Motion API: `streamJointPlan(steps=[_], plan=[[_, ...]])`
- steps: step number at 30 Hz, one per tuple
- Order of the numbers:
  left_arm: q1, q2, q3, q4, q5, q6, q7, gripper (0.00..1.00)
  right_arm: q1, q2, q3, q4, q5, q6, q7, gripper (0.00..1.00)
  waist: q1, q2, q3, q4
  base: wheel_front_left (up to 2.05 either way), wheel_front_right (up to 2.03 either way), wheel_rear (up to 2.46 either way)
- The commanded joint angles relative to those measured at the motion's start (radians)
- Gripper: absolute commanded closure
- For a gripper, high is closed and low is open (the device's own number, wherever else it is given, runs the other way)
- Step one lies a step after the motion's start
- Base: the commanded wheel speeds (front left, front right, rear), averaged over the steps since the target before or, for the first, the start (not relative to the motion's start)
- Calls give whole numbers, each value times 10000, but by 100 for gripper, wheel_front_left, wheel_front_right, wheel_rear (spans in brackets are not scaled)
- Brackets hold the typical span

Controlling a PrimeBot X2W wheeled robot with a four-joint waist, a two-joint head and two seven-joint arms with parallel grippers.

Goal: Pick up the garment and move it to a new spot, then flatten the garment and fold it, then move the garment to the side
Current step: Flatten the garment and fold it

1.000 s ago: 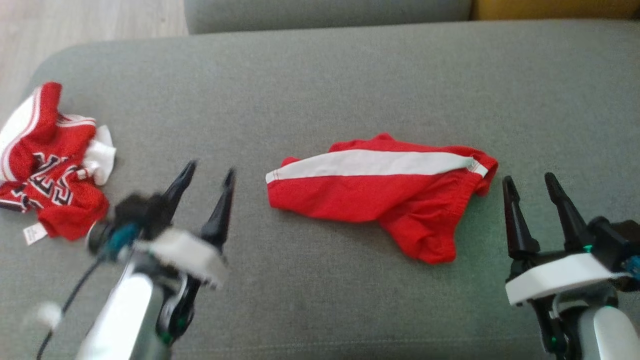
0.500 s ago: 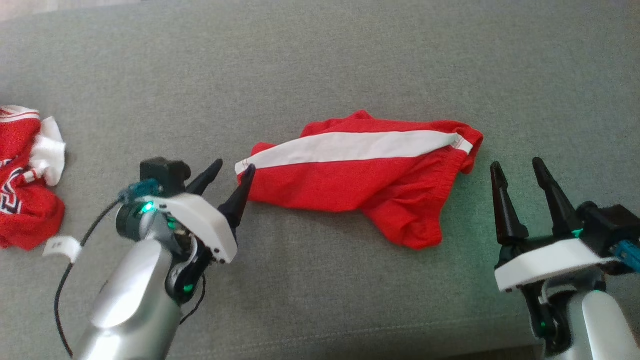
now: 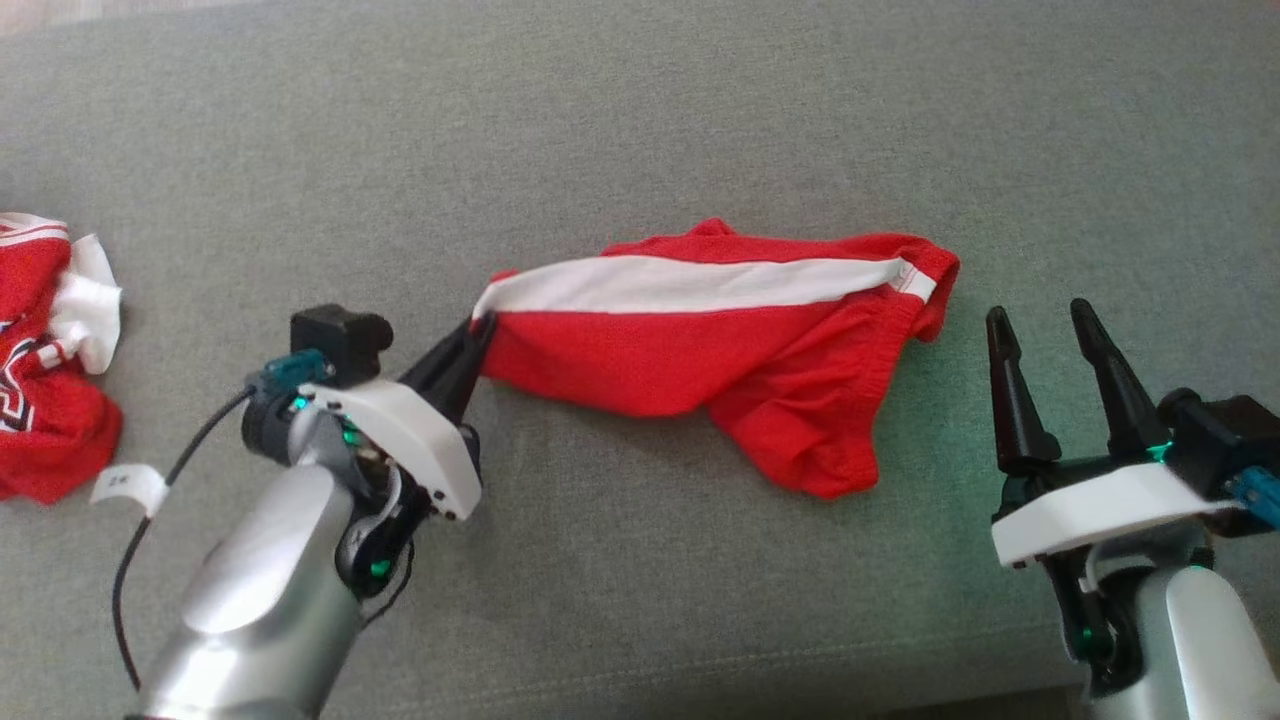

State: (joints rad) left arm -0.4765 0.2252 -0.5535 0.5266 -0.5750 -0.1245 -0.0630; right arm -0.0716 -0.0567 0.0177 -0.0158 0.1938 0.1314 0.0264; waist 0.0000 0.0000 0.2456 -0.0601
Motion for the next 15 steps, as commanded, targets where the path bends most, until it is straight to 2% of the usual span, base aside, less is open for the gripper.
streamJointPlan(steps=[1, 6, 15], plan=[[-569, 296, 277, -268, 102, -53, -204, 100, -223, 9, 118, -240, 31, -7, -25, 0, 0, 0, -3, 20, 0, 0, 0], [-606, 338, 210, -361, 262, 35, -472, 100, -308, -68, -79, 220, 126, -7, 387, 0, 0, 0, 52, 131, 0, 0, 0], [-740, 214, 23, -454, 371, 91, -652, 100, -1620, -619, 706, 1652, 1041, -7, 712, 0, 0, 0, 323, 502, 0, 0, 0]])
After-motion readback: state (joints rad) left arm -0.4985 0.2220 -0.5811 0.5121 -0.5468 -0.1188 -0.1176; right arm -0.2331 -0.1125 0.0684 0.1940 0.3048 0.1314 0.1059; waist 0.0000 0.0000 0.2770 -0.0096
